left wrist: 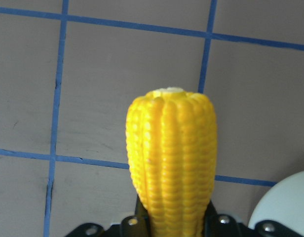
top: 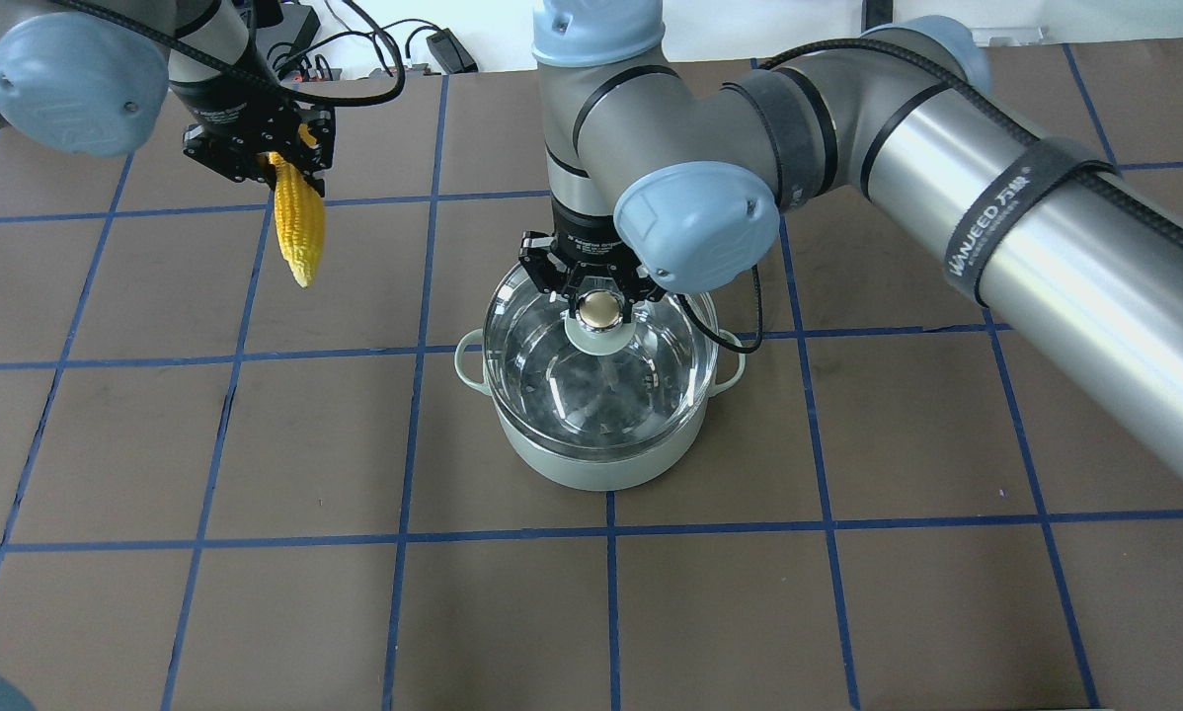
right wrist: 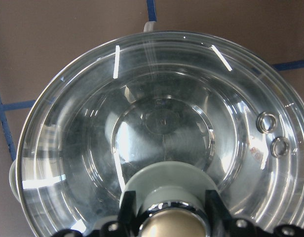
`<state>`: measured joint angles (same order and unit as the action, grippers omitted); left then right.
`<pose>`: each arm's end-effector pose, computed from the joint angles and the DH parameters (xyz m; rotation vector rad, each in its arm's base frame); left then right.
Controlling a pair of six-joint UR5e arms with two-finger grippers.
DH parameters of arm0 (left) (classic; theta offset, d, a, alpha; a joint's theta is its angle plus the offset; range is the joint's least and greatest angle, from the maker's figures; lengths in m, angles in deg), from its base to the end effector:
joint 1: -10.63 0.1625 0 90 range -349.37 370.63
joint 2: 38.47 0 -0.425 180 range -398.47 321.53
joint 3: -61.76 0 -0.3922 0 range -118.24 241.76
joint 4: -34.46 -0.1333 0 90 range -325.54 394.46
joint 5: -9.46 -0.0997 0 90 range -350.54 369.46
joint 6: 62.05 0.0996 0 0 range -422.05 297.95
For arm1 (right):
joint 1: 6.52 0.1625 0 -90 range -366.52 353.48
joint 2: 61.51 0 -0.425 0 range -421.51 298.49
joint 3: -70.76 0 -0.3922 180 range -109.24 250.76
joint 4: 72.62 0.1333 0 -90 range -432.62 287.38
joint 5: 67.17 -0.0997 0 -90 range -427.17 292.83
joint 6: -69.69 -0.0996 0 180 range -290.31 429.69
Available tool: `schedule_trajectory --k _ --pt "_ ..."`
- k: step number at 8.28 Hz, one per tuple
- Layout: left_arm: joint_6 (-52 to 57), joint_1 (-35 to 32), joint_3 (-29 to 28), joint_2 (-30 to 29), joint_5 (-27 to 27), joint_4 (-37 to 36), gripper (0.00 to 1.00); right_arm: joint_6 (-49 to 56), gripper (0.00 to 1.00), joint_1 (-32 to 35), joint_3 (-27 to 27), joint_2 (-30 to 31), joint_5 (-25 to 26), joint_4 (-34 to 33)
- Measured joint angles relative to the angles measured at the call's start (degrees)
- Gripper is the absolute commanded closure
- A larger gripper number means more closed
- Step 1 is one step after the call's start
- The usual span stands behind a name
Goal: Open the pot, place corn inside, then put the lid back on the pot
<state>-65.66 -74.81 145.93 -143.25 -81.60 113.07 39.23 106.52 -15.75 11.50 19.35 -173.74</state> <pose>-0.0834 -0.6082 0.4172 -0.2230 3.1141 -0.0662 0.3635 -0.4986 0.3739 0.2028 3.0978 0.1000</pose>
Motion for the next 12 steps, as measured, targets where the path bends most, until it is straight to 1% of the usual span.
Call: schedule_trajectory --k 2,4,7,8,10,12 --pt "-4.1 -4.5 0.0 2.1 0.1 0.5 1.0 3.7 0.65 -1.9 0.3 4.6 0.4 4.1" --pt "-9.8 -9.4 0.2 3.0 0.3 0.5 1.0 10.0 0.65 -7.1 0.4 9.9 0.6 8.7" --pt "-11.8 -16.3 0.5 2.8 0.4 0.6 1.0 26.6 0.66 -21.3 0.5 17.1 1.0 16.7" --pt "-12.1 -18.5 0.5 2.6 0.3 0.2 1.0 30.7 0.66 -24.9 0.5 18.5 1.2 18.3" --pt "-12.2 -21.5 0.8 1.4 0.8 -0.2 1.0 33.9 0.67 -27.6 0.3 19.7 2.6 19.3" --pt "-12.9 -24.1 1.0 -1.0 1.5 -1.0 1.0 34.6 0.67 -28.0 0.1 19.9 3.2 19.6"
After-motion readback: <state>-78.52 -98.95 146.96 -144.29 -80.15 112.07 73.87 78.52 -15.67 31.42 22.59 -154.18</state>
